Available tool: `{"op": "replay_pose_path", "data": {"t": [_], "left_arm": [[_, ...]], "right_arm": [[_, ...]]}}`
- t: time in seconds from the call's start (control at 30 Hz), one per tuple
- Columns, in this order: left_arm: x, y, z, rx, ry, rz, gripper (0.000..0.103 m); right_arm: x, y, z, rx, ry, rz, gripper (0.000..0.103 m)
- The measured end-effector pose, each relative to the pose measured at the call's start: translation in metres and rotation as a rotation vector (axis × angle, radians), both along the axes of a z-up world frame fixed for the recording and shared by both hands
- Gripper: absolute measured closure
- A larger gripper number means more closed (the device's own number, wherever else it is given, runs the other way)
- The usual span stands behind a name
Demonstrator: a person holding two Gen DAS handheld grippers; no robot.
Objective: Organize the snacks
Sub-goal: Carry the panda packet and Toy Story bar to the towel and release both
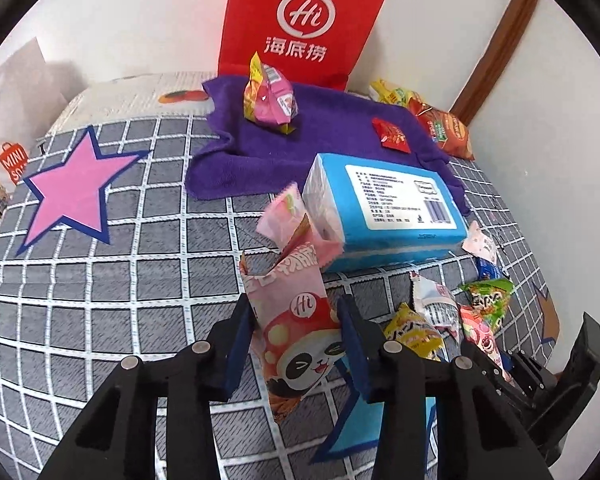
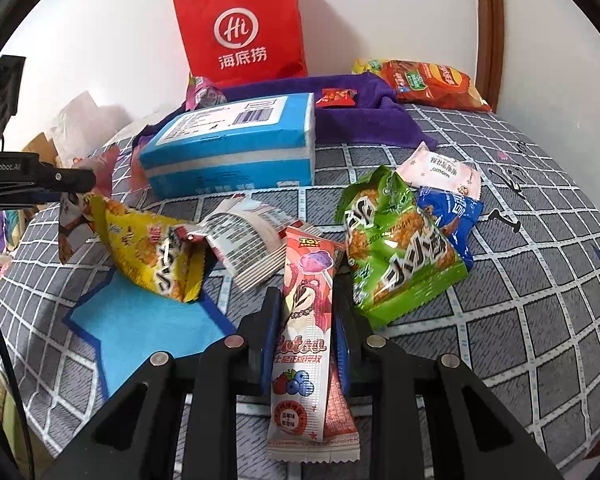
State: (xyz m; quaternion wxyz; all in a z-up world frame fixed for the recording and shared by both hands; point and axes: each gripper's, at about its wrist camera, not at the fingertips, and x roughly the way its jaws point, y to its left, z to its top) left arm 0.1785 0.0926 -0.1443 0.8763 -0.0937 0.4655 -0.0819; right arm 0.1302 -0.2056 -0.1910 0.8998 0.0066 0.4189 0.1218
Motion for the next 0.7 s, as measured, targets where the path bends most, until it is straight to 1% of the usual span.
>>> {"op": "replay_pose_path", "data": {"t": [0.03, 0.1, 0.23, 0.37, 0.53, 0.6, 0.7], "left_arm": [[-0.002, 0.000, 0.002, 0.001, -0.004, 0.000, 0.064], [-0.006, 0.002, 0.007, 0.000, -0.020, -0.004, 0.064], [-0.009, 0.003, 0.016, -0.001, -0.041, -0.013, 0.064], [-0.007, 0.003, 0.024, -0.002, -0.059, -0.013, 0.064], [0.004, 0.003, 0.034, -0.004, -0.073, -0.008, 0.064], [0.010, 0.001, 0.039, 0.000, -0.076, -0.009, 0.064], [0.020, -0.001, 0.048, 0.014, -0.090, -0.008, 0.064]], "right_arm": [[-0.002, -0.001, 0.003, 0.023, 0.005, 0.004, 0.079], [-0.005, 0.001, 0.010, 0.030, -0.001, 0.010, 0.079], [-0.013, 0.010, 0.033, 0.003, -0.049, 0.043, 0.079], [-0.012, 0.018, 0.056, -0.007, -0.077, 0.074, 0.079], [0.003, 0.017, 0.081, 0.025, -0.099, 0.071, 0.079], [0.013, 0.014, 0.091, 0.044, -0.102, 0.063, 0.079], [0.033, 0.010, 0.105, 0.045, -0.110, 0.037, 0.079]]}}
